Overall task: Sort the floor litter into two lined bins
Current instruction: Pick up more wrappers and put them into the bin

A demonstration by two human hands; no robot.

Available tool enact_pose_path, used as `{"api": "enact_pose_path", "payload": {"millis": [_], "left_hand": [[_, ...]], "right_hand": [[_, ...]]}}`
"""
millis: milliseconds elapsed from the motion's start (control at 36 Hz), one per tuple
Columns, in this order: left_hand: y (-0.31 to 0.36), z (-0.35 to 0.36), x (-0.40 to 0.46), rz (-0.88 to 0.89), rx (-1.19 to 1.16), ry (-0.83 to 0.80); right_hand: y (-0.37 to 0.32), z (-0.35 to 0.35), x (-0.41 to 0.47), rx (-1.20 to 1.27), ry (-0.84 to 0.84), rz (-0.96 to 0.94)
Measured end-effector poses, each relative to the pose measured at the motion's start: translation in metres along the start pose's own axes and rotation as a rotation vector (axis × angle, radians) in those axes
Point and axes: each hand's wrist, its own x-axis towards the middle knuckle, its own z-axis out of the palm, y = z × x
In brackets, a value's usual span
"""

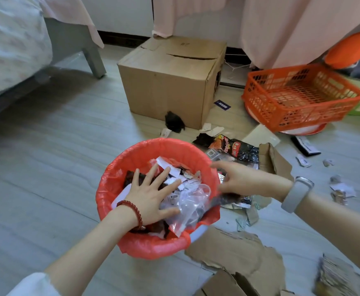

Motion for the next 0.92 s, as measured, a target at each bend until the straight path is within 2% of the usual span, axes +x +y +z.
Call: {"api": "enact_pose_path", "payload": {"millis": [56, 139, 194, 250, 306, 389, 444, 611, 778, 917], "left_hand": [[-0.002, 0.001, 0.004, -0.047, 0.027, -0.011], [-0.004, -0.002, 0.008, -0.164, 0.022, 0.028], [-0.009, -0.006, 0.007, -0.229, -0.009, 0.046], [-0.018, -0.006, 0.002, -0.262, -0.033, 0.032], [-0.029, -0.003, -0.005, -0.264, -0.031, 0.024], [-0.038, 0.002, -0.01, -0.207, 0.036, -0.039], [-0.038, 0.002, -0.007, -0.153, 0.074, -0.064], [-0.034, 0.004, 0.022, -0.067, 0.09, -0.149], [-0.029, 0.031, 0.036, -0.066, -0.009, -0.333], [-0.033, 0.041, 0.049, -0.14, -0.114, -0.382]], "right_hand": [[-0.01, 0.003, 0.003, 0.277, 0.125, -0.058], [-0.029, 0.014, 0.009, 0.535, 0.139, -0.126], [-0.039, 0.027, 0.013, 0.408, 0.149, -0.2], [-0.042, 0.042, 0.018, 0.112, 0.148, -0.311], [-0.04, 0.059, 0.024, -0.172, 0.042, -0.366], [-0.031, 0.08, 0.035, -0.574, -0.053, -0.321], [-0.031, 0.085, 0.044, -0.683, -0.037, -0.278], [-0.031, 0.098, 0.089, -0.84, -0.12, -0.113], [-0.017, 0.121, 0.109, -0.686, -0.212, -0.069], [-0.023, 0.116, 0.107, -0.578, -0.213, -0.089]]}}
